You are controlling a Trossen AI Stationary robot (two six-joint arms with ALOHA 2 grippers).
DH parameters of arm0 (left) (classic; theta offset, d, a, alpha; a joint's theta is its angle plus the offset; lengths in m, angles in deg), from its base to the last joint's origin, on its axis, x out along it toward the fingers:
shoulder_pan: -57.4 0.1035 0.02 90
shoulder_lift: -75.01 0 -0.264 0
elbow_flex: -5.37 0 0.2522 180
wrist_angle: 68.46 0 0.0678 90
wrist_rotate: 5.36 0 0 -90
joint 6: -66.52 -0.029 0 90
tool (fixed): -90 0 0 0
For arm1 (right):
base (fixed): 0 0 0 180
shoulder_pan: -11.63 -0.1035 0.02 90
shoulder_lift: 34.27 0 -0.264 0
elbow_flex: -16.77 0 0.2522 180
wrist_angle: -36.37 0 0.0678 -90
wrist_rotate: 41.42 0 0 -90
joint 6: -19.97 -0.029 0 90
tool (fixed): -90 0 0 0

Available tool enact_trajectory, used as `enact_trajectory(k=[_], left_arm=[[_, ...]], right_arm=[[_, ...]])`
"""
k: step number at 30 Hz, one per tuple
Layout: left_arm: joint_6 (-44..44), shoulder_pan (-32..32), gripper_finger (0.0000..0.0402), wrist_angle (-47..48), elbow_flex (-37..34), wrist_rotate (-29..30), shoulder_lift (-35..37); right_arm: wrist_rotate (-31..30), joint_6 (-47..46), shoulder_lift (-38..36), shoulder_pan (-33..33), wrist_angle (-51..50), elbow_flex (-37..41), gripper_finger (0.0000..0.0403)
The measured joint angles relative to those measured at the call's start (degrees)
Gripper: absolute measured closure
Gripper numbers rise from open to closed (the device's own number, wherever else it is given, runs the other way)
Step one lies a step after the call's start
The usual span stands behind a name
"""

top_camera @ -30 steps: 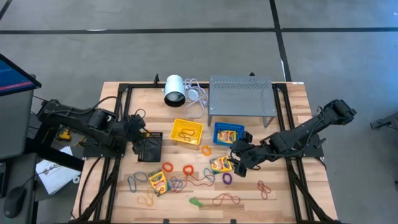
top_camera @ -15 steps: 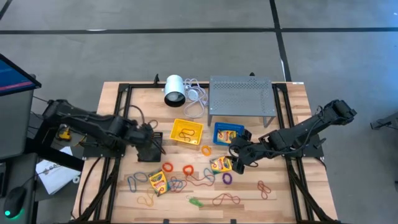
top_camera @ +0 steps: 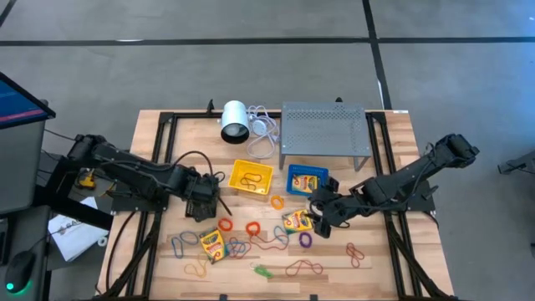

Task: Pick & Place Office Desk Supplies
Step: Put the right yellow spring keychain into the black bin, then put the right orange spring keychain into the black bin

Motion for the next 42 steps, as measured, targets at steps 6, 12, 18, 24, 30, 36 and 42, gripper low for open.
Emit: enact_trajectory(k=[6, 12, 18, 24, 30, 36, 42], left_arm=[[0.54, 0.0, 0.0399, -4.46, -5.18, -2.02, 1.17], [1.17, 0.0, 0.04, -8.21, -8.38, -2.18, 2.1], [1.15, 0.02, 0.04, -12.52, -11.63, -2.35, 2.04], [1.44, 0.05, 0.04, -13.49, -12.36, -2.35, 2.04], [1.69, 0.07, 0.0387, -13.82, -12.36, -2.33, 2.04], [1.72, 0.39, 0.034, -14.19, -12.36, -2.49, 2.04], [1.63, 0.5, 0.0271, -14.24, -12.36, -3.58, 2.04]], right_arm=[[-0.02, -0.01, -0.01, -0.44, 0.22, 0.0, 0.0149], [-0.06, 0.0, -0.01, -0.44, 0.82, 0.0, 0.0149], [-0.07, 0.0, -0.01, -0.44, 1.26, 0.0, 0.0149], [-0.09, -0.01, -0.01, -0.44, 1.31, 0.0, 0.0149], [-0.17, 0.0, -0.02, -0.44, 1.29, 0.0, 0.0149], [-0.17, -0.01, -0.01, -0.44, 1.29, 0.0, 0.0149], [-0.17, -0.01, -0.01, -0.44, 1.29, 0.0, 0.0149]])
